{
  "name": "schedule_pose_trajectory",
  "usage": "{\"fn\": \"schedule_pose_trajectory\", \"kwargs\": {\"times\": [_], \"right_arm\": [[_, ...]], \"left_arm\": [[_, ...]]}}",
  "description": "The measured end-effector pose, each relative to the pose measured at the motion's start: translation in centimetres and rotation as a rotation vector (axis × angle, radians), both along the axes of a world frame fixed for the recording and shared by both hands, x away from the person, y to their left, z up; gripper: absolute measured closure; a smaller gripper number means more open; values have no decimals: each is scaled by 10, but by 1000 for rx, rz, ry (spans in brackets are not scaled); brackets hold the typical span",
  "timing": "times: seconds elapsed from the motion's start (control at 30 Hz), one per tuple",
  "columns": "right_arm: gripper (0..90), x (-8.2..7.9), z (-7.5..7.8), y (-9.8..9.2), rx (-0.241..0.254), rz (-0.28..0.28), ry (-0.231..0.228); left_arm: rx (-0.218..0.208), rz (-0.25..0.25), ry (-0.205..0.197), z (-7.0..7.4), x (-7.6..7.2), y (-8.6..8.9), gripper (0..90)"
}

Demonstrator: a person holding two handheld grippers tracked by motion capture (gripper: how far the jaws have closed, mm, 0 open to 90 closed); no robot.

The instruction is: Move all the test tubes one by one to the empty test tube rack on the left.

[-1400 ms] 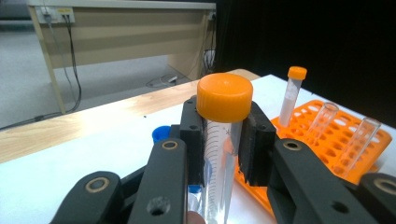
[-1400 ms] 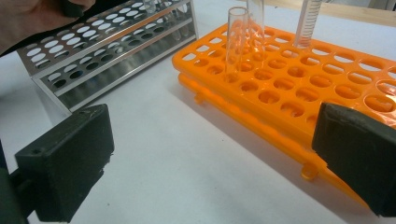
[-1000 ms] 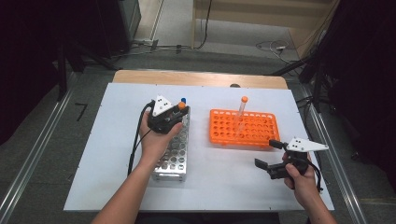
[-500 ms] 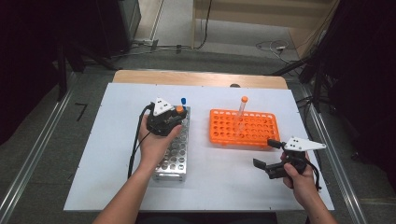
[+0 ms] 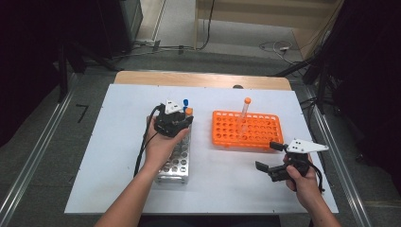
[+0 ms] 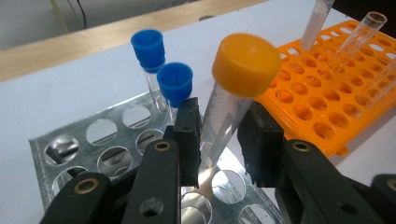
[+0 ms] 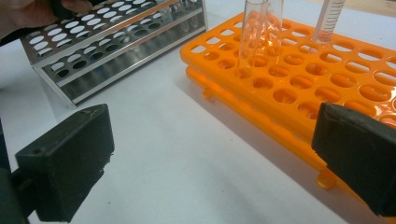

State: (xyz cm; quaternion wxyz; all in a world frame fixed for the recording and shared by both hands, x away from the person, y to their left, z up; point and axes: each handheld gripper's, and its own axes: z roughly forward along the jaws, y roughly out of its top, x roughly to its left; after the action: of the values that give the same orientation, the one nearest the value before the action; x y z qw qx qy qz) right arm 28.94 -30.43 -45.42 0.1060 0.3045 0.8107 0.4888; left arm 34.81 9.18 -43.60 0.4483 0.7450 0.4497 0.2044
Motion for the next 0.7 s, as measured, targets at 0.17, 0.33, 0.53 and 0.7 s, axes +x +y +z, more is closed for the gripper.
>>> {"fn": "schedule_pose_trajectory", "kwargs": {"times": [0.17, 0.33, 0.53, 0.7], "right_arm": [[0, 1, 0, 1, 5, 2, -4], [0, 3, 2, 0, 23, -5, -12], [0, 6, 3, -1, 44, -19, -12], [0, 5, 3, -2, 42, -23, -14]], "left_arm": [[-52, -16, 17, 0, 1, 4, 555], [-127, -26, 17, 6, -2, 12, 366], [-143, -38, -59, 14, -9, 19, 642], [-91, -27, -40, 9, -6, 13, 707]]}}
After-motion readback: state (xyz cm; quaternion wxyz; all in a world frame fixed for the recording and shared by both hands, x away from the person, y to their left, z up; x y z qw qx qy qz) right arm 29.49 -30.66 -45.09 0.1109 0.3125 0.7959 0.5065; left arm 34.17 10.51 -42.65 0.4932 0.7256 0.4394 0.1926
